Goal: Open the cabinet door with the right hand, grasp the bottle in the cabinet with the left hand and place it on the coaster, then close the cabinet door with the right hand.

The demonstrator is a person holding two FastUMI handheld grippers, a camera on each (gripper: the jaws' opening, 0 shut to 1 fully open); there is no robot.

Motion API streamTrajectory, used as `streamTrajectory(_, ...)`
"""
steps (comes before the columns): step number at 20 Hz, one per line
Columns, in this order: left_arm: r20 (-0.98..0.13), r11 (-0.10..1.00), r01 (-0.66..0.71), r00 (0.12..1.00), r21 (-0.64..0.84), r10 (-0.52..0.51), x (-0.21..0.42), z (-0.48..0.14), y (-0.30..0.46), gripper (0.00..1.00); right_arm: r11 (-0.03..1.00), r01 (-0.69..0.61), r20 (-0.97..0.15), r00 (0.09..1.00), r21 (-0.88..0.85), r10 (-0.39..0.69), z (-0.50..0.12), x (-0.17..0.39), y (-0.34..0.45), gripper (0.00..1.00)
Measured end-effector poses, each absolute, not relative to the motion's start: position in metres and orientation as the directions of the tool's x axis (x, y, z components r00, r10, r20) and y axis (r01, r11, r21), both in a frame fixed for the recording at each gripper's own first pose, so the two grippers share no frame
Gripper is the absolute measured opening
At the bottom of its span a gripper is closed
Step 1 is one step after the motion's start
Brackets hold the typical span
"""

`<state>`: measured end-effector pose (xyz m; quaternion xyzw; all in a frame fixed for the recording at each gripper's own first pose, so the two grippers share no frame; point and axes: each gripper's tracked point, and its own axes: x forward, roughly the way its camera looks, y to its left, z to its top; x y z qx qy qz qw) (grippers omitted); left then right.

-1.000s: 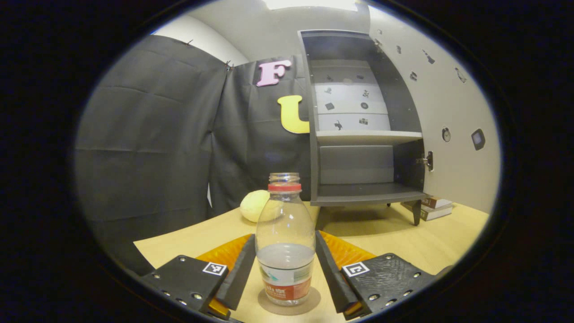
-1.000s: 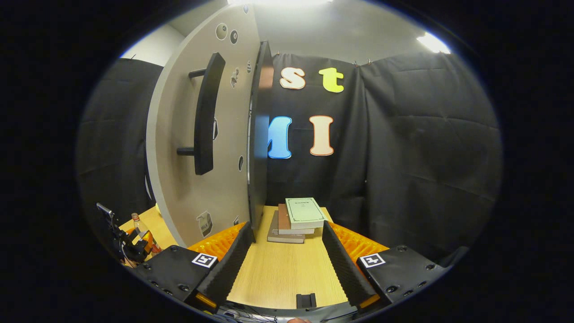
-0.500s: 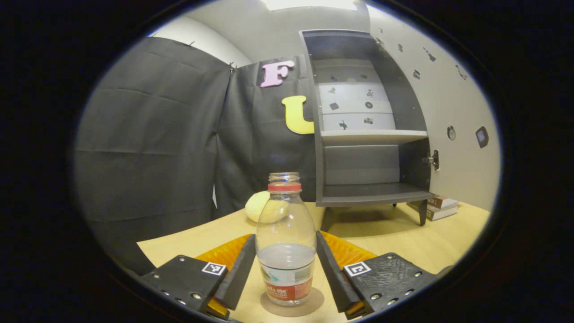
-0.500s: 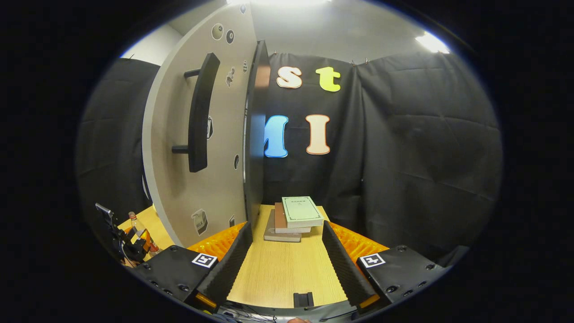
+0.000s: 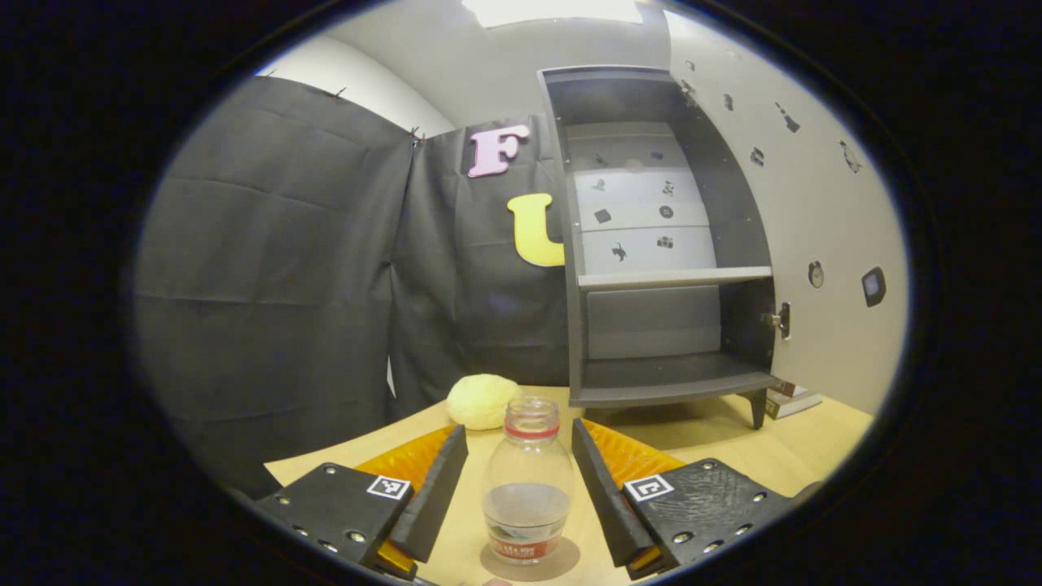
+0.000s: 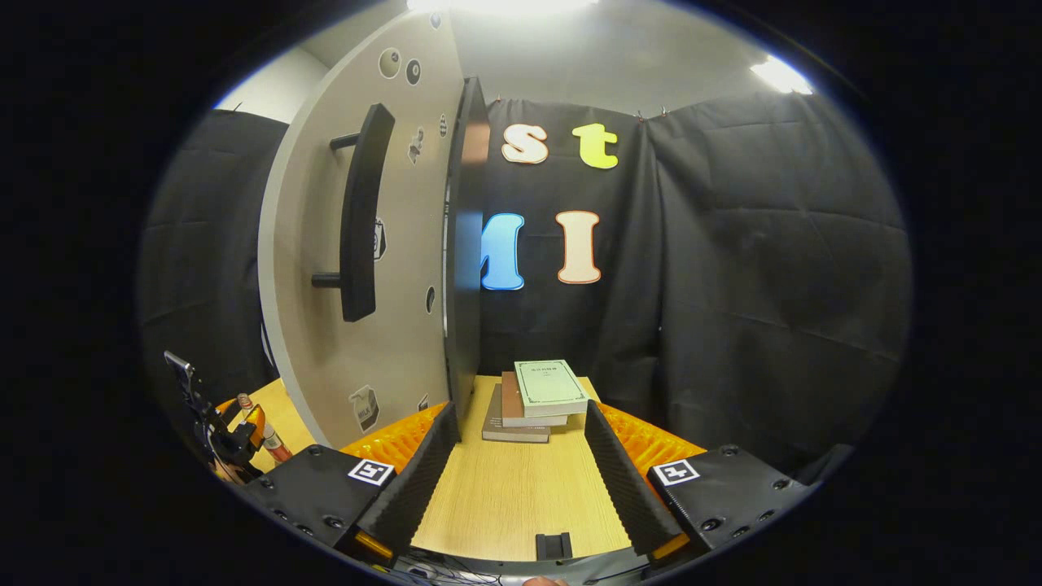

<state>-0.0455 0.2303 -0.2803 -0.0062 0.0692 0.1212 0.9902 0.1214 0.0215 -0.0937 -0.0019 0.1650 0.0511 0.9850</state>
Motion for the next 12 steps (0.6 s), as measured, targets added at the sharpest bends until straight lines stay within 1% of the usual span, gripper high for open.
streamTrajectory(1, -0.130, 0.971, -0.238, 0.963, 0.004, 0.236, -0.044, -0.271, 0.230, 0.77, 0.995, -0.096, -0.321, 0.942, 0.022, 0.098, -0.092, 0.121, 0.019, 0.99)
streamTrajectory(2, -0.120, 0.972, -0.234, 0.965, 0.003, 0.232, -0.044, -0.262, 0.230, 0.80, 0.995, -0.090, -0.315, 0.944, 0.033, 0.095, -0.090, 0.121, 0.016, 0.99)
streamTrajectory(3, -0.111, 0.973, -0.230, 0.967, 0.002, 0.229, -0.045, -0.251, 0.229, 0.77, 0.996, -0.083, -0.308, 0.947, 0.045, 0.093, -0.087, 0.120, 0.013, 0.99)
streamTrajectory(6, -0.081, 0.973, -0.230, 0.970, 0.012, 0.231, -0.048, -0.214, 0.231, 0.77, 0.993, -0.075, -0.295, 0.950, 0.090, 0.098, -0.078, 0.120, 0.007, 1.00)
streamTrajectory(7, -0.072, 0.972, -0.232, 0.970, 0.026, 0.233, -0.050, -0.200, 0.231, 0.80, 0.992, -0.073, -0.288, 0.952, 0.105, 0.101, -0.074, 0.121, 0.005, 1.00)
streamTrajectory(8, -0.064, 0.972, -0.231, 0.970, 0.044, 0.234, -0.051, -0.185, 0.232, 0.77, 0.990, -0.071, -0.278, 0.955, 0.121, 0.102, -0.069, 0.121, 0.002, 0.99)
streamTrajectory(12, -0.039, 0.981, -0.182, 0.982, 0.069, 0.184, -0.059, -0.126, 0.222, 0.77, 0.980, -0.063, -0.232, 0.967, 0.190, 0.107, -0.049, 0.130, -0.006, 0.98)
